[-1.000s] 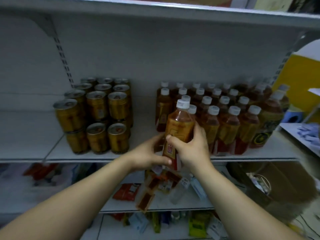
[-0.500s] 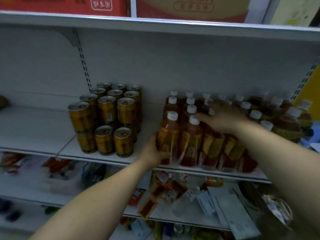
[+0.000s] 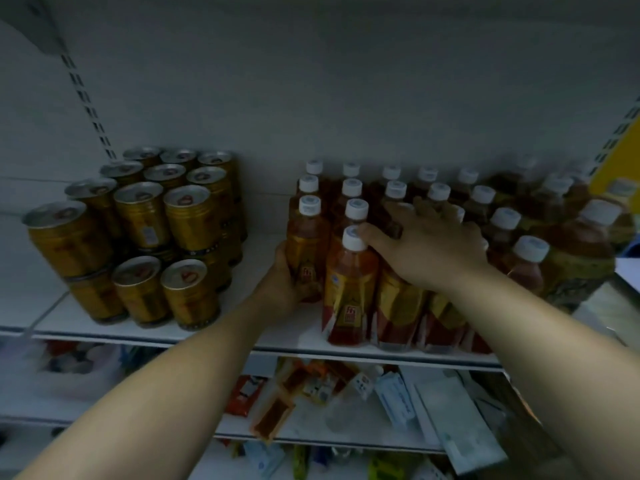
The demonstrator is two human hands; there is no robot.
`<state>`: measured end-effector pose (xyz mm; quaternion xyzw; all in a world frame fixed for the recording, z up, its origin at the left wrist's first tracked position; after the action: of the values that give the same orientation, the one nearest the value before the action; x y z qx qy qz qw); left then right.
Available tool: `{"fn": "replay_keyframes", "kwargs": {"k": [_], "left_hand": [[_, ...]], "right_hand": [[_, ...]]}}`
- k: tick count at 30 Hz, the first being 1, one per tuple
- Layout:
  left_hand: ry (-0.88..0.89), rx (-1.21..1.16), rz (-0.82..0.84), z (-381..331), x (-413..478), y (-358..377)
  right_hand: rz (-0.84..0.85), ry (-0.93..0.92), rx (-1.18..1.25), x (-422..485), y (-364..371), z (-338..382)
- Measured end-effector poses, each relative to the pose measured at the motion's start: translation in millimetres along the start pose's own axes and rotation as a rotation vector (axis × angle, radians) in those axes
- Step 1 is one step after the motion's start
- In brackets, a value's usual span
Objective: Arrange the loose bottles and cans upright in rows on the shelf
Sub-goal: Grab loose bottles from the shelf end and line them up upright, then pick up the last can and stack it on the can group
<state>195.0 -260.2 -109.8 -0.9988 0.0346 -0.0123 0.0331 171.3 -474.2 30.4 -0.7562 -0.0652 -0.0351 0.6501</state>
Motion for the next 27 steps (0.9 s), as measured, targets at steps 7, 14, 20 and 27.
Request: {"fn": "replay_keyframes", "kwargs": {"k": [7, 14, 20, 27], "left_hand": [[-0.123, 0.076, -0.024, -8.8, -2.6, -2.6], [-0.210, 0.385, -0.048, -47.1, -60.3, -16.5], [-0.122, 0.587, -0.031, -110.5, -120.7, -56.4], [-0.064, 0.746, -0.057, -153.4, -187.3, -162.4]], "right_hand": [[0.017, -0.011, -0.009, -0.1, -0.2, -0.6], [0.060, -0.024, 0.004, -6.6, -5.8, 0.5], [0.098, -0.066, 0.082, -12.3, -36.8, 17.1], [-0.037, -0.279, 0.198, -21.4, -101.9, 175.0]]}}
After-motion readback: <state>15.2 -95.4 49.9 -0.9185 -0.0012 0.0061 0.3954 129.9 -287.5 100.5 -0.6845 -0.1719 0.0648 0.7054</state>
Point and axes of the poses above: each hand's wrist, its own x-axis towards the middle knuckle, its own y-axis out of the palm, z = x × y, the point moved 7 cm from there along x, towards the middle knuckle, and after that the axes turned 14 degrees about -x, right-handed, at the moved point
